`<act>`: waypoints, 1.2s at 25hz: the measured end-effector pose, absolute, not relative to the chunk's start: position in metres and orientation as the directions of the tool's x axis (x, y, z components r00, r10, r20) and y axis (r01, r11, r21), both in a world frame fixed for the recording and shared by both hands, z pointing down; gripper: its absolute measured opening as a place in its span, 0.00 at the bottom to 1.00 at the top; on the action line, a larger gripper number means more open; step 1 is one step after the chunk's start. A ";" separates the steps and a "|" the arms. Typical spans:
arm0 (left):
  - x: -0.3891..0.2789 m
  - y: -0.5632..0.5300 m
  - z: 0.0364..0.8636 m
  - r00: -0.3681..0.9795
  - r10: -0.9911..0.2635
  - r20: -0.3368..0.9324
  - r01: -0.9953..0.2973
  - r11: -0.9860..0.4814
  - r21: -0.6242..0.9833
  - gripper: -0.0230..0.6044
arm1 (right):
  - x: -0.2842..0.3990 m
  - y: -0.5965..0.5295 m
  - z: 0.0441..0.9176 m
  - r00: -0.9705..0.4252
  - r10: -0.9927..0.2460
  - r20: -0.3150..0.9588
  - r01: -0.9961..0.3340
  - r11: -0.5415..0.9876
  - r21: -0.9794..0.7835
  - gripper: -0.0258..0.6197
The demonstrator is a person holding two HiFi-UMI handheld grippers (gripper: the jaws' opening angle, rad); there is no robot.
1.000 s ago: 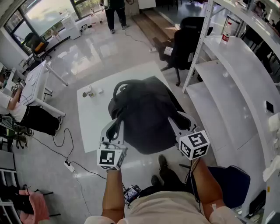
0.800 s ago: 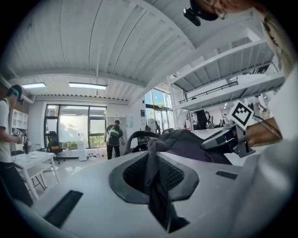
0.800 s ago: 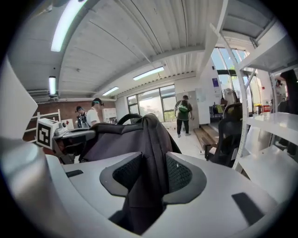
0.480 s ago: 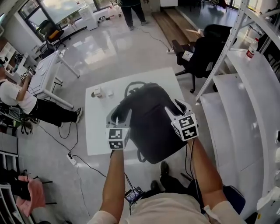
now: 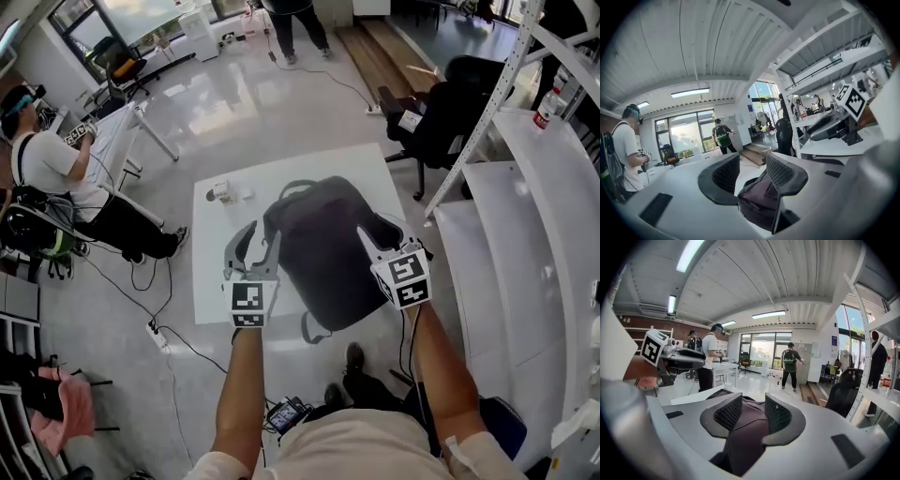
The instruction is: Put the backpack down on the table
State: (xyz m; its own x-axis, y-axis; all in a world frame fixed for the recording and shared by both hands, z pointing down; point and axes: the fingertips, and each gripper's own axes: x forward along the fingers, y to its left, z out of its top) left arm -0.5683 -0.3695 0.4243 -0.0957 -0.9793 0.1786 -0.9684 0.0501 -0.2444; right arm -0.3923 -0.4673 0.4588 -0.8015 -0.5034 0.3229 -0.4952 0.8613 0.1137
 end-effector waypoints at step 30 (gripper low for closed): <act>-0.410 -0.114 0.317 0.308 -0.951 -0.004 -0.940 -0.303 -0.157 0.20 | -0.323 -0.156 0.327 -0.908 -0.358 0.217 -0.288 0.911 0.296 0.08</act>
State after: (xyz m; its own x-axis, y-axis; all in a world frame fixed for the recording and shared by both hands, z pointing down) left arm -0.4100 -0.1140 0.3167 0.3077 -0.9515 -0.0044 -0.9399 -0.3033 -0.1566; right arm -0.3229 -0.1556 0.3271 -0.9082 -0.3576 0.2173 -0.2879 0.9109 0.2956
